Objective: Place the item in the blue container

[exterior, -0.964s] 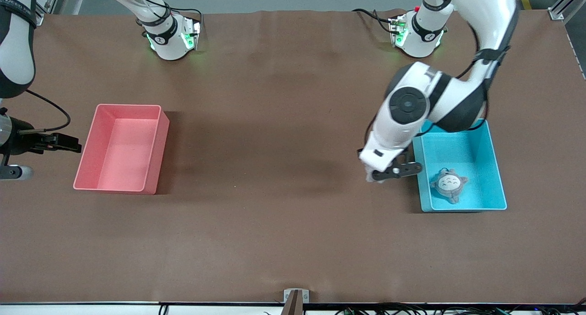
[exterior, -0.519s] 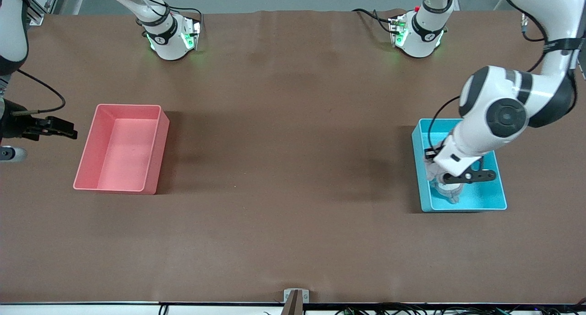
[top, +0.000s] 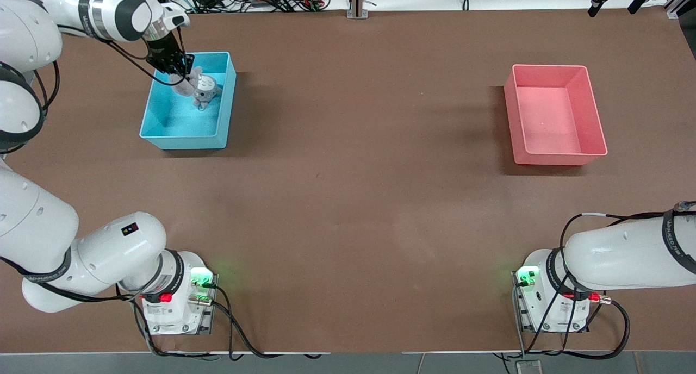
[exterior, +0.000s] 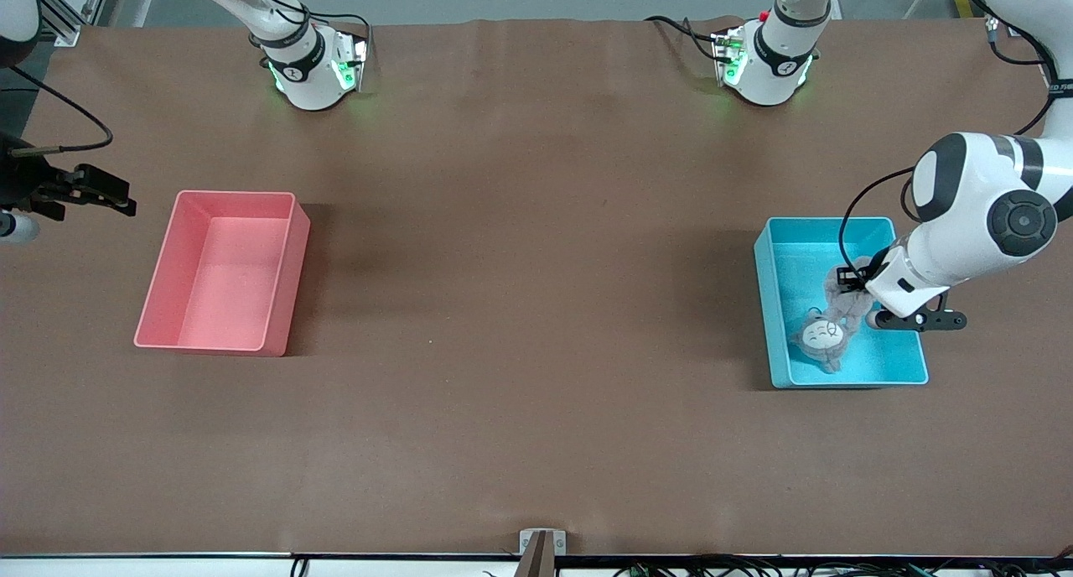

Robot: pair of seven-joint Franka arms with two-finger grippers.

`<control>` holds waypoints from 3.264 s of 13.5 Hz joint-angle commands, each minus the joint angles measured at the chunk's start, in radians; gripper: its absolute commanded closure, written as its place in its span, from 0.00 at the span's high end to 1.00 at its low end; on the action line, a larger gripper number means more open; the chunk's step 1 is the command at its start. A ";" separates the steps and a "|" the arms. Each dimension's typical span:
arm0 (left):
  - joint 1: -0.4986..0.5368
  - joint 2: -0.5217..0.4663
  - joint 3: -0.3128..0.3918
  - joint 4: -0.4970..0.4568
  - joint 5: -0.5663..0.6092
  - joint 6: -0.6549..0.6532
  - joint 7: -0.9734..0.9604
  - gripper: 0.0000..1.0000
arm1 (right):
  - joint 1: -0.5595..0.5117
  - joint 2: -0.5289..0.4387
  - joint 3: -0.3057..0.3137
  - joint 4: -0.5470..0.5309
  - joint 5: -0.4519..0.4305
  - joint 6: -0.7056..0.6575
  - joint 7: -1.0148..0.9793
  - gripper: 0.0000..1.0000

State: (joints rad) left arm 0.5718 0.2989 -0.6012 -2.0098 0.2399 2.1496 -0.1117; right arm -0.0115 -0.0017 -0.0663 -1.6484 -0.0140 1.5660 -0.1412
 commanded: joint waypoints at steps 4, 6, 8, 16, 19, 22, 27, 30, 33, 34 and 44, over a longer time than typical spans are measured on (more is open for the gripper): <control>0.054 0.023 -0.015 -0.113 0.073 0.168 0.033 0.28 | 0.030 -0.073 0.005 -0.067 -0.014 0.031 -0.008 1.00; 0.060 0.023 -0.015 -0.113 0.082 0.167 0.035 0.32 | 0.027 -0.084 0.003 -0.065 -0.018 0.039 -0.008 1.00; 0.060 0.022 -0.018 -0.109 0.082 0.161 0.036 0.80 | 0.025 -0.093 0.002 -0.064 -0.024 0.055 -0.009 1.00; 0.060 -0.038 -0.032 0.003 0.068 0.018 0.038 1.00 | -0.002 -0.095 -0.004 -0.062 -0.027 0.075 -0.008 1.00; 0.062 -0.075 -0.034 0.101 -0.017 -0.117 0.075 1.00 | -0.004 -0.096 -0.004 -0.065 -0.026 0.075 -0.008 1.00; 0.066 -0.106 -0.031 0.224 -0.106 -0.296 0.119 1.00 | -0.004 -0.096 -0.003 -0.067 -0.023 0.071 -0.008 1.00; 0.071 -0.251 -0.025 0.318 -0.208 -0.477 0.121 1.00 | -0.002 -0.101 -0.003 -0.068 -0.018 0.068 -0.008 1.00; 0.066 -0.313 0.003 0.330 -0.289 -0.481 0.121 1.00 | -0.001 -0.101 -0.001 -0.068 -0.017 0.068 -0.006 1.00; -0.120 -0.314 0.180 0.365 -0.292 -0.481 0.112 1.00 | -0.002 -0.101 -0.001 -0.068 -0.009 0.059 0.005 1.00; -0.233 -0.316 0.290 0.365 -0.292 -0.482 0.110 1.00 | -0.002 -0.101 -0.001 -0.068 -0.004 0.051 0.009 1.00; -0.520 -0.316 0.560 0.375 -0.284 -0.481 0.099 1.00 | -0.005 -0.101 0.006 -0.067 0.054 -0.007 0.051 1.00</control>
State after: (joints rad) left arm 0.0584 -0.0167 -0.0461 -1.6505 -0.0375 1.6818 -0.0141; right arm -0.0214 -0.0688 -0.0706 -1.6851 0.0282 1.5621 -0.1243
